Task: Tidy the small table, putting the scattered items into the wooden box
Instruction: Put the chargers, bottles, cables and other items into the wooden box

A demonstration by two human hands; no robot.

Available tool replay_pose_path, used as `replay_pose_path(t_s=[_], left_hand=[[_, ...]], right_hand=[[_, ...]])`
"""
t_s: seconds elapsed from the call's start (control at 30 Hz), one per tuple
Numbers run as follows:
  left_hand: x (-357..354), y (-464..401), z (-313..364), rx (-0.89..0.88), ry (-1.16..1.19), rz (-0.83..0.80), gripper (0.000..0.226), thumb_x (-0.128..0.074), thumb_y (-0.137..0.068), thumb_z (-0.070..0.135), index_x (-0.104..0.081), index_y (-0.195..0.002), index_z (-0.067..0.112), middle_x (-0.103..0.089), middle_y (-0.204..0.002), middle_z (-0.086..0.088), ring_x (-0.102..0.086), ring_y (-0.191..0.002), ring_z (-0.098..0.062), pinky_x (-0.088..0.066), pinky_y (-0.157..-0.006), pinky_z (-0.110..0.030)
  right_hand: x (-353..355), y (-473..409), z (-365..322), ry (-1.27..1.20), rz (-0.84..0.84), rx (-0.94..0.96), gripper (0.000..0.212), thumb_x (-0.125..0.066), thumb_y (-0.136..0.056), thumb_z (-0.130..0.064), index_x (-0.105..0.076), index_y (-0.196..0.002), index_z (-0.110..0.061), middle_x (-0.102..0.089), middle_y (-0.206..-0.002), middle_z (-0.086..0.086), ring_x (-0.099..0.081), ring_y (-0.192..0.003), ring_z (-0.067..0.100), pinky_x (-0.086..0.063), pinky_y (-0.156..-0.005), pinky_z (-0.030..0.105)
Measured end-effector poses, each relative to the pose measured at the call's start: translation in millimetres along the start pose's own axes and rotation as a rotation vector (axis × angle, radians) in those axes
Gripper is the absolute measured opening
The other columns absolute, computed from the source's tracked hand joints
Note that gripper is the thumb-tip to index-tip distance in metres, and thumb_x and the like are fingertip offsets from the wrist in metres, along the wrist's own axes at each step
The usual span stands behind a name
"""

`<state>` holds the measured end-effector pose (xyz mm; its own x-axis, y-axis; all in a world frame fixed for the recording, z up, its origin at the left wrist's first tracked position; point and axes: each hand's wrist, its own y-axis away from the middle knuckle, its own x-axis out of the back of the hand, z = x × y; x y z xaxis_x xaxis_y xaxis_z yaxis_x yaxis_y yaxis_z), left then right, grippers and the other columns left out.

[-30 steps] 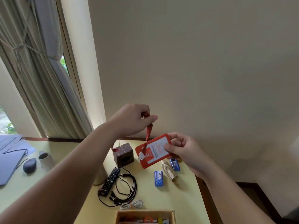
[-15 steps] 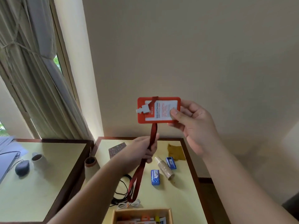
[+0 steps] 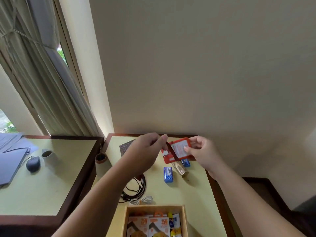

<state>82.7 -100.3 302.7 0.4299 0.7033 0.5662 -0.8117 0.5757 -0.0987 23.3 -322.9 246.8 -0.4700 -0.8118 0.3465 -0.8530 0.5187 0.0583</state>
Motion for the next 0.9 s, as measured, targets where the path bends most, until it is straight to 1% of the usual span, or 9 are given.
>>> replay_pose_path(t_s=[0.13, 0.23, 0.33, 0.4, 0.47, 0.57, 0.67, 0.77, 0.9], left_hand=[[19, -18, -1, 0.111, 0.142, 0.054, 0.041, -0.051, -0.103, 0.054, -0.075, -0.083, 0.027, -0.059, -0.067, 0.003, -0.054, -0.060, -0.015, -0.050, -0.069, -0.036], [17, -32, -17, 0.207, 0.112, 0.065, 0.041, -0.056, -0.100, 0.055, -0.075, -0.082, 0.024, -0.067, -0.076, -0.011, -0.065, -0.068, -0.029, -0.057, -0.078, -0.043], [4, -38, -37, 0.313, 0.025, -0.072, 0.038, -0.059, -0.099, 0.053, -0.071, -0.082, 0.021, -0.073, -0.092, -0.020, -0.072, -0.093, -0.039, -0.058, -0.091, -0.050], [-9, -33, -48, 0.339, 0.102, -0.202, 0.026, -0.059, -0.104, 0.033, -0.065, -0.084, 0.017, -0.063, -0.080, -0.015, -0.064, -0.075, -0.030, -0.059, -0.079, -0.043], [-25, -21, -53, 0.362, 0.261, -0.323, 0.026, -0.058, -0.104, 0.032, -0.064, -0.089, 0.012, -0.054, -0.074, -0.003, -0.049, -0.060, -0.014, -0.047, -0.061, -0.028], [-55, -2, -53, 0.451, 0.523, -0.423, 0.038, -0.058, -0.102, 0.047, -0.065, -0.088, 0.013, -0.046, -0.066, 0.003, -0.036, -0.055, -0.011, -0.034, -0.057, -0.026], [-79, 17, -43, 0.539, 0.624, -0.367, 0.037, -0.050, -0.106, 0.044, -0.062, -0.087, 0.014, -0.045, -0.063, 0.005, -0.034, -0.053, -0.010, -0.031, -0.055, -0.026], [-90, 29, -42, 0.533, 0.419, -0.243, 0.044, -0.047, -0.105, 0.049, -0.065, -0.086, 0.014, -0.054, -0.068, 0.006, -0.044, -0.055, -0.010, -0.038, -0.056, -0.026], [-79, 30, -60, 0.372, -0.111, -0.152, 0.030, -0.046, -0.107, 0.044, -0.064, -0.094, 0.024, -0.067, -0.085, 0.004, -0.065, -0.074, -0.013, -0.058, -0.069, -0.030]], right_hand=[[2, 42, 1, -0.064, -0.307, -0.060, 0.029, -0.079, -0.091, -0.022, -0.067, -0.118, -0.018, -0.079, -0.102, 0.002, -0.077, -0.098, 0.017, -0.064, -0.086, 0.040], [5, 67, -9, -0.247, -0.395, -0.036, 0.036, -0.078, -0.089, -0.018, -0.066, -0.122, -0.012, -0.078, -0.109, 0.010, -0.075, -0.105, 0.025, -0.061, -0.088, 0.040], [8, 76, -22, -0.377, -0.303, 0.018, 0.038, -0.076, -0.086, -0.016, -0.065, -0.122, -0.010, -0.077, -0.109, 0.013, -0.075, -0.105, 0.028, -0.060, -0.085, 0.040], [9, 73, -30, -0.465, -0.223, 0.038, 0.038, -0.075, -0.084, -0.015, -0.067, -0.120, -0.009, -0.078, -0.108, 0.013, -0.076, -0.103, 0.030, -0.061, -0.084, 0.042], [9, 65, -36, -0.516, -0.134, 0.060, 0.035, -0.075, -0.085, -0.014, -0.068, -0.119, -0.010, -0.079, -0.106, 0.011, -0.077, -0.099, 0.026, -0.063, -0.083, 0.040], [1, 50, -34, -0.475, -0.005, 0.087, 0.028, -0.075, -0.092, -0.013, -0.068, -0.119, -0.014, -0.080, -0.103, 0.004, -0.078, -0.097, 0.019, -0.065, -0.077, 0.033], [-15, 34, -8, -0.318, 0.128, 0.070, 0.023, -0.076, -0.095, -0.022, -0.068, -0.116, -0.021, -0.079, -0.102, -0.003, -0.077, -0.096, 0.011, -0.065, -0.077, 0.032], [-32, 27, 30, -0.071, 0.140, 0.066, 0.026, -0.074, -0.096, -0.032, -0.064, -0.120, -0.025, -0.074, -0.107, -0.008, -0.074, -0.101, 0.009, -0.064, -0.074, 0.026], [-53, 42, 70, 0.117, -0.058, 0.004, 0.020, -0.072, -0.098, -0.027, -0.065, -0.117, -0.030, -0.072, -0.104, -0.011, -0.070, -0.098, 0.006, -0.059, -0.071, 0.016]])
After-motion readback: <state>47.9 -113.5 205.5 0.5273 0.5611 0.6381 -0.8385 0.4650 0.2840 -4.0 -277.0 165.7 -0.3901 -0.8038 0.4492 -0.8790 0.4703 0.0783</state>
